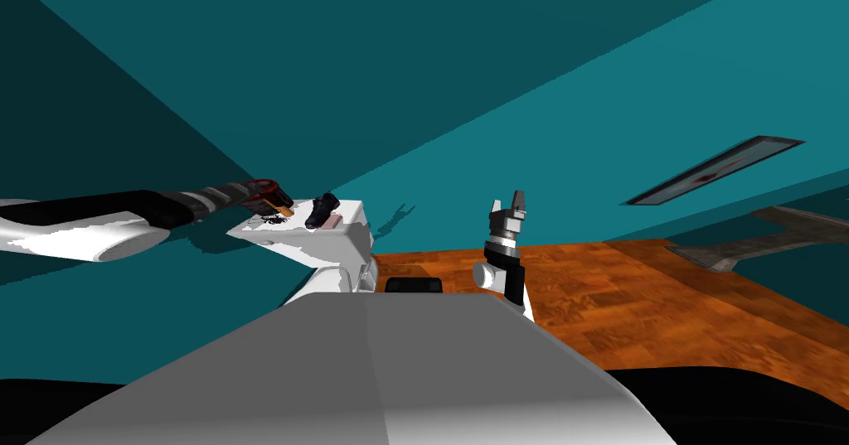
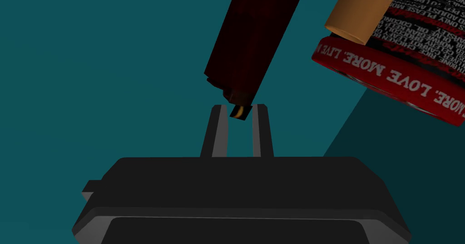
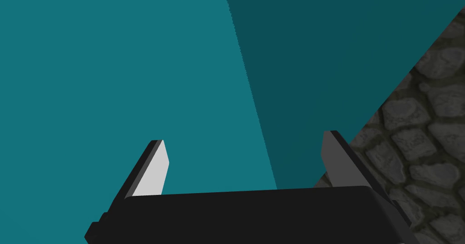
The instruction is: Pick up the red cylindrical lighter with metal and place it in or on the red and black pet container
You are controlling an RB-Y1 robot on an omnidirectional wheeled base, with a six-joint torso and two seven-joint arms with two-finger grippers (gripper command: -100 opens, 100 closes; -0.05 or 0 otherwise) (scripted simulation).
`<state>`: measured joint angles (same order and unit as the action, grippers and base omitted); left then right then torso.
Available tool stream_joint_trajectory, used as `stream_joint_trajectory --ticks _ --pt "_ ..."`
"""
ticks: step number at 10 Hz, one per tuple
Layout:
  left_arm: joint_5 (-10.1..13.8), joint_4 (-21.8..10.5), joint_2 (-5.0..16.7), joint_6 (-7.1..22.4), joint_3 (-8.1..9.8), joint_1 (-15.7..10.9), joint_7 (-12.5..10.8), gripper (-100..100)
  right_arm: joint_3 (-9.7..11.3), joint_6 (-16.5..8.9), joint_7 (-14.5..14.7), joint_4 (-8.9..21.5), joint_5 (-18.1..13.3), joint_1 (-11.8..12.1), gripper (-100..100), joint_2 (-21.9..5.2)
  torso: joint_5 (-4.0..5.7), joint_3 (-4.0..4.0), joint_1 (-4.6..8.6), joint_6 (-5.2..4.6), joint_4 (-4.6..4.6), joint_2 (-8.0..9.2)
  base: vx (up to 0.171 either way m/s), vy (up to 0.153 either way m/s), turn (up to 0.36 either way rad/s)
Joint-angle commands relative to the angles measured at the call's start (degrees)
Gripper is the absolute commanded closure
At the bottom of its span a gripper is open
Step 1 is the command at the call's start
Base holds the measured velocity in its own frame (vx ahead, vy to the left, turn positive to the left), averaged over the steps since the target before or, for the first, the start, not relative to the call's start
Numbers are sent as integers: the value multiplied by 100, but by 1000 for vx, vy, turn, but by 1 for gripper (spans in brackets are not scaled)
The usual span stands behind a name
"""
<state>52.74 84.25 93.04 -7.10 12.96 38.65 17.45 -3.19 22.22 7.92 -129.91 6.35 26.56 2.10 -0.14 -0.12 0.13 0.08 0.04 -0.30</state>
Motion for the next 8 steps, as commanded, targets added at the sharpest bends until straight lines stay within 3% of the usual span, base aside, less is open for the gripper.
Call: stream_joint_trajectory --ticks 1,4,5,8 --pt "-146 -92 -170 -35 64 -111 14 100 0 0 0 0 0 0 0 0 0 0 0 0 0 0 14 42 -34" --pt "-568 -403 -523 -145 122 -523 -93 100 -1 0 0 0 0 1 0 -1 -3 -13 -22 -1 -4 -23 55 91 -27" --pt "-568 -403 -523 -145 122 -523 -93 100 -1 0 0 0 0 1 0 -1 -5 -15 -33 0 -5 -27 44 96 1" --pt "-934 -640 -745 -177 157 -914 -249 100 -2 0 0 0 0 2 0 -2 -11 -22 -60 4 -8 -39 82 155 25"
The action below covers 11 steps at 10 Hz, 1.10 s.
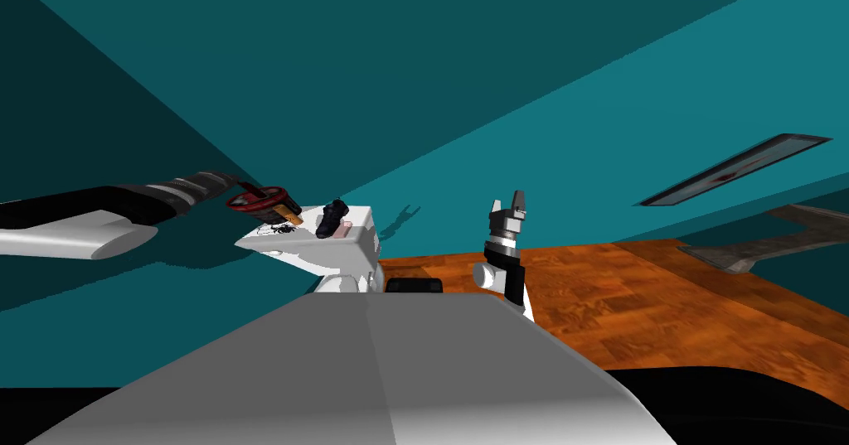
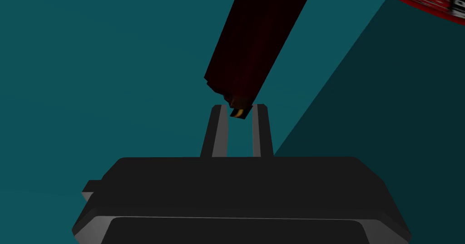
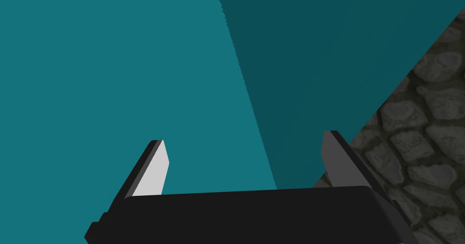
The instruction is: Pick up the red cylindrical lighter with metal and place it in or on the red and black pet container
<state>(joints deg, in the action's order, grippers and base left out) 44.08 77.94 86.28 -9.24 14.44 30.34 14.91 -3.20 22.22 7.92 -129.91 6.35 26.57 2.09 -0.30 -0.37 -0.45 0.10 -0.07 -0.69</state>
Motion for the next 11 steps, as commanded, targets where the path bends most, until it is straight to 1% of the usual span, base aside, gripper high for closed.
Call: stream_joint_trajectory --ticks 1,2,3,4,5,9,10,11 --pt "-195 -94 -144 21 20 -212 -43 100 0 0 0 0 0 0 0 0 0 0 0 0 0 0 78 143 33" --pt "-305 -174 -213 1 29 -321 -77 100 0 0 0 0 0 0 0 0 1 1 3 0 0 1 82 164 33" --pt "-392 -241 -273 -21 36 -404 -99 100 0 0 0 0 0 0 0 0 0 1 -4 2 0 2 39 14 93" --pt "-333 -188 -235 8 35 -370 -71 100 1 0 0 0 0 0 0 1 4 7 40 4 1 15 11 -1 33" --pt "-344 -201 -243 12 34 -381 -75 -100 2 0 0 0 0 -1 0 1 11 14 60 -2 3 27 0 0 0" --pt "-343 -200 -242 13 33 -379 -75 -100 2 0 0 0 0 -1 0 2 15 20 72 -3 6 36 0 0 0" --pt "-343 -200 -242 13 33 -379 -75 0 2 0 0 0 0 -2 0 2 15 20 72 -3 6 36 0 0 0" --pt "-219 -125 -70 77 95 -338 -108 -100 2 0 0 0 0 -2 0 2 15 20 72 -3 6 36 7 2 64"
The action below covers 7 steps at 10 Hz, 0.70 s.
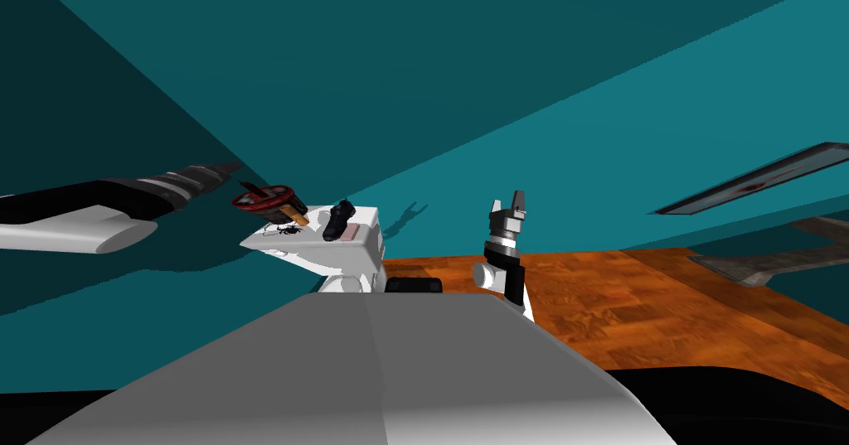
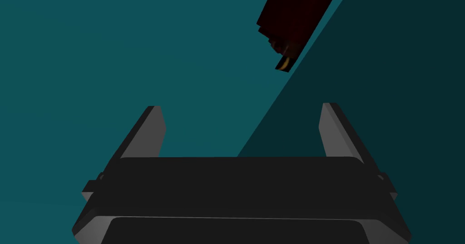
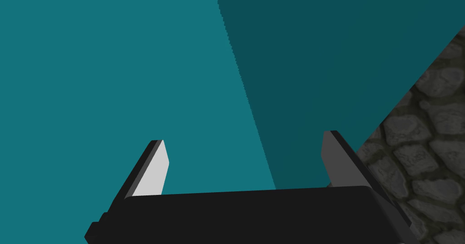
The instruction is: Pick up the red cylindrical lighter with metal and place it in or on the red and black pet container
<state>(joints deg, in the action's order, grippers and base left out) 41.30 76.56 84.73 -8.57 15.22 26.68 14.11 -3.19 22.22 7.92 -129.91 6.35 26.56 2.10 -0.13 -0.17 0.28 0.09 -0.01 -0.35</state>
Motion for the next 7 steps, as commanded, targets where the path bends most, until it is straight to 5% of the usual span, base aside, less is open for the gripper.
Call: stream_joint_trajectory --ticks 1,4,7 --pt "121 50 171 43 48 48 -44 -100 0 0 0 0 0 0 0 0 0 0 0 0 0 0 10 2 73" --pt "431 237 601 205 203 151 -126 -100 0 0 0 0 0 0 0 0 0 -2 1 -2 -1 -3 16 2 66" --pt "509 279 709 244 224 160 -136 -100 0 0 0 0 0 0 0 0 -1 -1 1 -2 -1 -1 3 1 42"
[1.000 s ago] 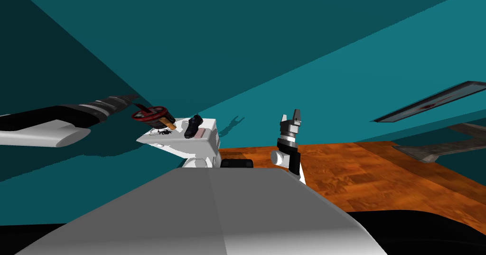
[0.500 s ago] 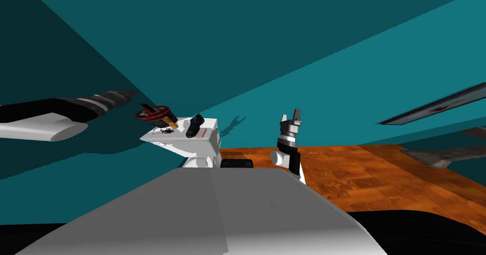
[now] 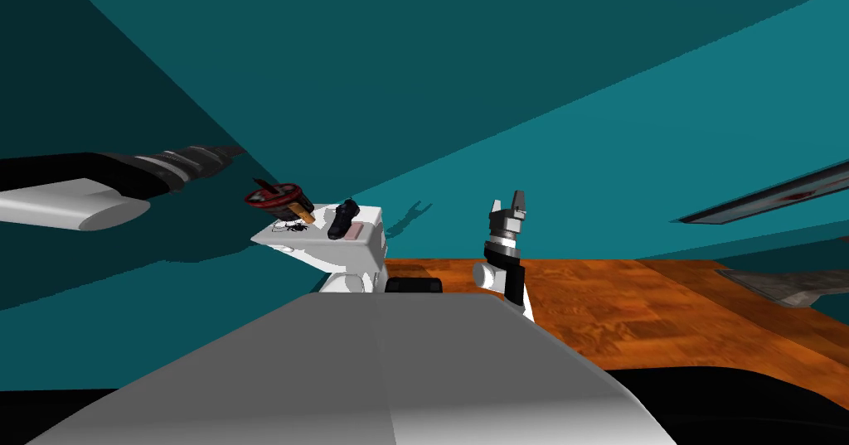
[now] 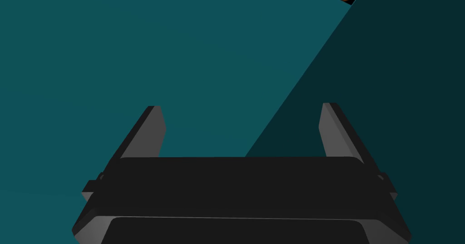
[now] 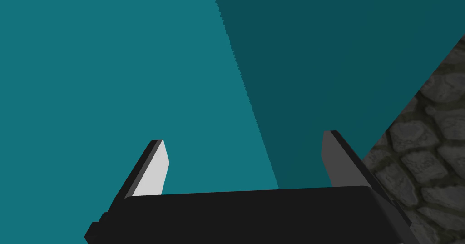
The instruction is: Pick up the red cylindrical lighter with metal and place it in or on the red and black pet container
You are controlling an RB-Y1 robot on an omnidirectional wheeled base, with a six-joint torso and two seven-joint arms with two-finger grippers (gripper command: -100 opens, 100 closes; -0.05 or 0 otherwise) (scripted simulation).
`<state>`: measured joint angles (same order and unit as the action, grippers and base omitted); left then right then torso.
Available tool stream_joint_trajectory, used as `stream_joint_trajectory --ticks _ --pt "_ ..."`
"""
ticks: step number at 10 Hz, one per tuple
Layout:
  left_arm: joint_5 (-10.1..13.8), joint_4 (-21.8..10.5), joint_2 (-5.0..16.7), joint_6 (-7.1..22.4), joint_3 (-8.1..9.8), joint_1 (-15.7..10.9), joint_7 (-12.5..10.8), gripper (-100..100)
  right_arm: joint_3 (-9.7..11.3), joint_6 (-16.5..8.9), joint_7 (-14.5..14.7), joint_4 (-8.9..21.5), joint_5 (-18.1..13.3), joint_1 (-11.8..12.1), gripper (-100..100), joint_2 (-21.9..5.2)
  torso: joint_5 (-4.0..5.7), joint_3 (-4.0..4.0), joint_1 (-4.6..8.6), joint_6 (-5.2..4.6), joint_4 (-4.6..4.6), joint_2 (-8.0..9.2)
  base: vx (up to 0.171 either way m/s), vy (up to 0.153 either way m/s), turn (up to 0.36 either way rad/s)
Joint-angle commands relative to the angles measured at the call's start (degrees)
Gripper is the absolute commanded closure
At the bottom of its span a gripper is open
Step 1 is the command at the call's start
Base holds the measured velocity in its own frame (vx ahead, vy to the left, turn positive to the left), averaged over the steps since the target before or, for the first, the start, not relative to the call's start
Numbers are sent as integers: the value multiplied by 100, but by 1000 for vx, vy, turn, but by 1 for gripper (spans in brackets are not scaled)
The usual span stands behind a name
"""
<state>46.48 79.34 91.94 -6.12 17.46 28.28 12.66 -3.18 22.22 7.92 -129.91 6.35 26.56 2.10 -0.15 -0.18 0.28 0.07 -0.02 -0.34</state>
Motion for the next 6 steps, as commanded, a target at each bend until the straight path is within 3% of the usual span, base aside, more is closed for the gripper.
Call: stream_joint_trajectory --ticks 1,6 --pt "0 0 0 0 0 0 0 0 0 0 0 0 0 0 0 0 0 0 0 0 0 0 0 0 0" --pt "-1 0 -1 0 0 0 1 0 0 0 0 0 0 0 0 0 0 1 -1 0 1 2 0 0 0"
